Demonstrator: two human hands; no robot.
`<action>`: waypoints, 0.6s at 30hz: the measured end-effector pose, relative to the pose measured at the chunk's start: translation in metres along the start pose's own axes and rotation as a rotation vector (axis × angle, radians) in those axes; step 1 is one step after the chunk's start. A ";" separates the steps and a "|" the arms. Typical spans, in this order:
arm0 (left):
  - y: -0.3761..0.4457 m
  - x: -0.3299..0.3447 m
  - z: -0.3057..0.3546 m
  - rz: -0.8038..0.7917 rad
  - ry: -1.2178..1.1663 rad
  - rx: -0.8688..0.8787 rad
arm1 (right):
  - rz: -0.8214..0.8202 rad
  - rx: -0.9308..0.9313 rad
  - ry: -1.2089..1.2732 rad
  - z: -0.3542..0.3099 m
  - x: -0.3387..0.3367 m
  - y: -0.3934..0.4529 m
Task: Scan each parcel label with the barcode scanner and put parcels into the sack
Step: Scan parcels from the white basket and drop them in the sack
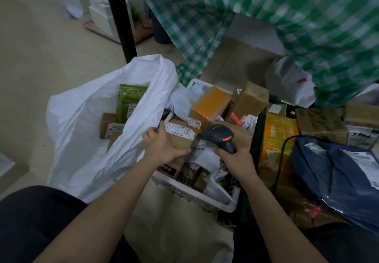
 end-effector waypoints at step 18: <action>-0.094 -0.024 -0.048 -0.016 0.085 -0.019 | -0.083 -0.062 -0.200 -0.031 0.036 -0.054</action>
Point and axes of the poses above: each hand's wrist, its own y-axis towards the middle knuckle, its own x-axis out of the palm, z = x × y, the point moved 4 cm from there along y, towards the middle knuckle, and after that the axes turned 13 degrees about -y, right-handed, at the moved point
